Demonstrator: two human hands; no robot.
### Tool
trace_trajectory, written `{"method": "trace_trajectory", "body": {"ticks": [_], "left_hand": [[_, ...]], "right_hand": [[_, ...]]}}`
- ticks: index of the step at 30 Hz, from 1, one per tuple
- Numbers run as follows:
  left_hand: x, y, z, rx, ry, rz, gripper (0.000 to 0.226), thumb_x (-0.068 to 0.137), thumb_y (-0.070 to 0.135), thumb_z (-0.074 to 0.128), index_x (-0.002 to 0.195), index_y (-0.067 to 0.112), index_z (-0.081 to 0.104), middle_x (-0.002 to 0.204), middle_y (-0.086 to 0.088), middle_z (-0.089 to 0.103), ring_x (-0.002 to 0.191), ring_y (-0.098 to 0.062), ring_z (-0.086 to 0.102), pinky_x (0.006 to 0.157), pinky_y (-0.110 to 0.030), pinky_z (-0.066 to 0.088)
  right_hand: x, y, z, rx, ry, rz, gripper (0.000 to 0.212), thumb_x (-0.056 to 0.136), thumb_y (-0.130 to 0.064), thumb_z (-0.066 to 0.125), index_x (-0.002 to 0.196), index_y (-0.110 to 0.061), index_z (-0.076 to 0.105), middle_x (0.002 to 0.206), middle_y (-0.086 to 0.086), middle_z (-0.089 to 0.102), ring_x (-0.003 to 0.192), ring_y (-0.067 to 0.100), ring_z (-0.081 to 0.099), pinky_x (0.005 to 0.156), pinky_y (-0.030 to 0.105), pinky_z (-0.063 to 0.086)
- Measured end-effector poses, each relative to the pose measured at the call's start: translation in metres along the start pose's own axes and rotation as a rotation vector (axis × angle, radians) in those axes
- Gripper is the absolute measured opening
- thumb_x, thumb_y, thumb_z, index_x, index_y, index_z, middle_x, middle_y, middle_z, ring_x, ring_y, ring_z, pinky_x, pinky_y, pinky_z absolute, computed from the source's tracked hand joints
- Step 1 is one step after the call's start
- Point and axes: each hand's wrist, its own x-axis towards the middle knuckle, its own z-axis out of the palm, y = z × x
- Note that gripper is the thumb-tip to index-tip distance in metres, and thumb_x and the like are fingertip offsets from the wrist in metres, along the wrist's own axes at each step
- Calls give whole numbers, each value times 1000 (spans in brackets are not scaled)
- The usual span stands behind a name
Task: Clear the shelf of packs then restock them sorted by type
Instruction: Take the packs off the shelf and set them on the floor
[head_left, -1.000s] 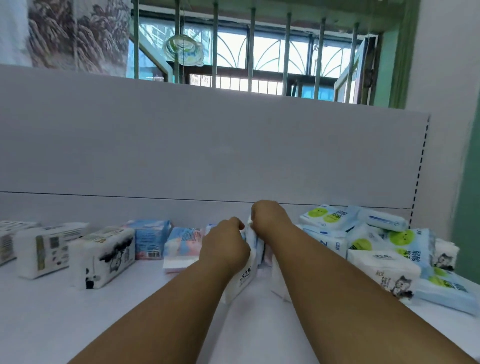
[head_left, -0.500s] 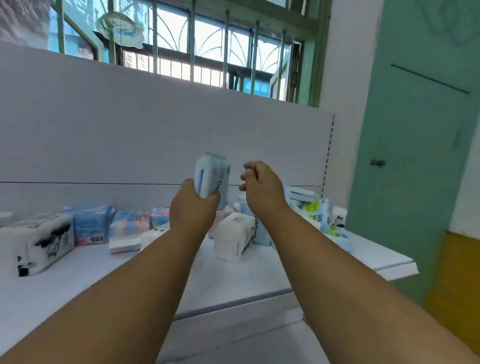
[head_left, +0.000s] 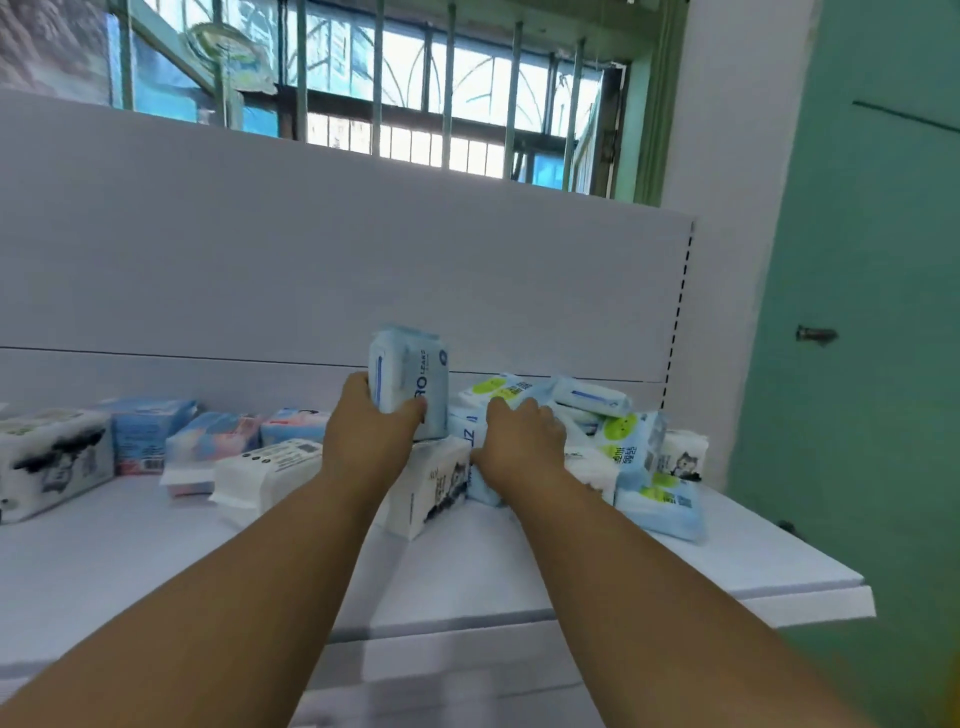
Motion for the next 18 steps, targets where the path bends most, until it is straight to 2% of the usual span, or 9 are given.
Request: {"method": "trace_trajectory", "body": {"ticks": [4, 7, 9, 11, 14, 18], "left_hand": [[-7, 2, -2, 23, 58, -5, 37, 85, 30, 72, 112, 27, 46, 105, 2, 59, 97, -21, 59, 83, -41, 56], [-15, 7, -7, 33, 93, -29, 37, 85, 28, 72, 112, 27, 46, 107, 2, 60, 99, -22, 60, 85, -43, 57], [-21, 10, -15, 40, 122, -36, 36, 86, 28, 72, 111, 27, 47, 103, 4, 59, 98, -21, 61, 85, -43, 58], [-29, 14, -26, 62, 155, -38, 36, 86, 28, 72, 112, 27, 46, 99, 5, 57, 96, -21, 61, 83, -43, 59], [-42, 20, -54, 94, 213, -47, 37, 87, 29, 71, 112, 25, 45, 103, 2, 58, 96, -22, 62, 80, -42, 60], [-60, 33, -109, 95, 318, -46, 36, 86, 29, 72, 110, 26, 45, 99, 4, 59, 94, -21, 62, 78, -40, 59]], "right_hand": [[2, -4, 2, 104, -22, -55, 40, 86, -13, 53, 125, -19, 45, 126, 17, 42, 113, 36, 46, 95, 43, 37], [3, -8, 0, 136, -45, -73, 36, 86, -11, 54, 119, -19, 46, 120, 14, 51, 109, 33, 51, 87, 41, 39], [6, -9, -4, 197, 29, -88, 31, 87, -10, 52, 116, -18, 45, 113, 12, 57, 104, 32, 54, 81, 39, 40], [8, -13, -11, 345, 177, -98, 35, 90, -13, 54, 123, -18, 42, 114, 13, 56, 103, 32, 52, 79, 40, 43], [-3, -36, -31, 677, 331, -135, 50, 93, -19, 61, 138, -16, 39, 125, 12, 52, 113, 32, 49, 89, 41, 44], [-54, -99, -55, 989, 402, -292, 41, 92, -24, 64, 130, -12, 53, 120, 8, 54, 108, 25, 54, 91, 37, 49]]}}
